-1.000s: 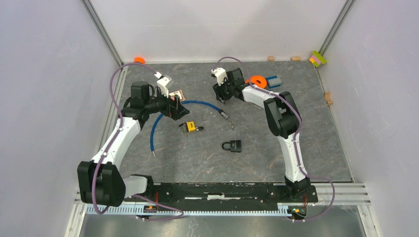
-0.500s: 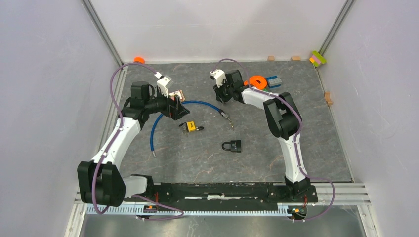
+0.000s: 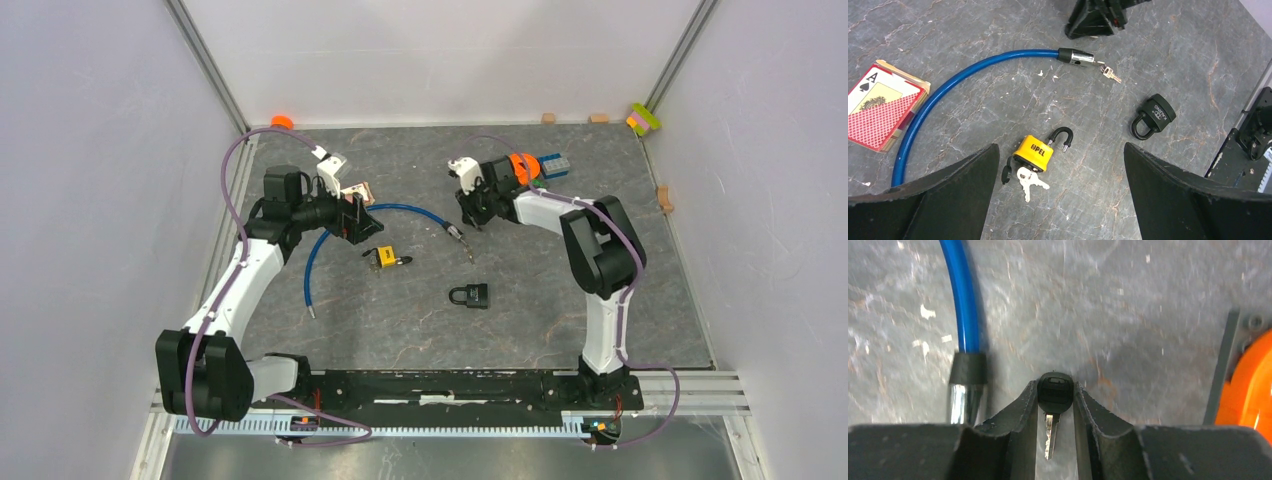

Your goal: Unlock with the key

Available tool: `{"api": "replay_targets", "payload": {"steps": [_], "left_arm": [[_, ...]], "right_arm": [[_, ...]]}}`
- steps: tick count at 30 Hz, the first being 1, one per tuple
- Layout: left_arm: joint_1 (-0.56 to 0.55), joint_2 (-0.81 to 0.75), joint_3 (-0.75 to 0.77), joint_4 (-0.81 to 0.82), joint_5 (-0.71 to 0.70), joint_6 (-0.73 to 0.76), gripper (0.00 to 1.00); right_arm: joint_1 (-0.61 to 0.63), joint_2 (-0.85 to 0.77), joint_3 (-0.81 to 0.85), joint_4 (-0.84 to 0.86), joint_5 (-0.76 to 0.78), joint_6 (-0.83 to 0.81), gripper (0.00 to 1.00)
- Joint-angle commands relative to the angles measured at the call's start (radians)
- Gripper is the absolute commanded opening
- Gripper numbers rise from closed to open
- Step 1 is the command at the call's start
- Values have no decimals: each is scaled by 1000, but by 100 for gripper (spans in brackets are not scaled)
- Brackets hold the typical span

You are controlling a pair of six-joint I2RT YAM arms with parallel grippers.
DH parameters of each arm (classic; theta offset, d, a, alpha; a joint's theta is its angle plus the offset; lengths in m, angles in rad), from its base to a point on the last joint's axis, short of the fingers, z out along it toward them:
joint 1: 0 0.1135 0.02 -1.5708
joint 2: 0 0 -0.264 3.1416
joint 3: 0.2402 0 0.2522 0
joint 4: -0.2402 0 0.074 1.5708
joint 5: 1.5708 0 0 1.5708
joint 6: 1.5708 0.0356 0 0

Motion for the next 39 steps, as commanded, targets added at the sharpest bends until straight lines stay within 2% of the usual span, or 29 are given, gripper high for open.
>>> {"api": "replay_targets", "payload": {"steps": [1, 10, 18, 21, 24, 29, 31, 35, 39], "left_arm": [[3, -12, 1, 14, 44, -24, 100], [3, 2, -3, 34, 61, -35, 100], [-3, 49, 2, 40, 136, 32, 100], [-32, 63, 3, 40, 178, 71, 100], [-112, 91, 3, 66, 159, 74, 100], [-267, 234, 64, 147, 120, -50, 100], [-314, 316, 110, 174, 116, -151, 100], [-367, 483, 195, 234, 160, -341, 91], [-393, 605, 220, 400, 236, -575, 83]], "right_arm": [[-31, -118, -105, -20, -13, -34, 20], [-50, -361, -352, -12, -31, -109, 19], [-50, -591, -596, 10, -94, -183, 19], [-51, -677, -674, 23, -150, -224, 20], [-51, -749, -714, 33, -204, -261, 20], [-36, -796, -724, 91, -292, -272, 20], [-15, -791, -721, 139, -298, -271, 20], [21, -778, -714, 187, -324, -270, 20], [44, -787, -704, 212, -342, -283, 20]]}}
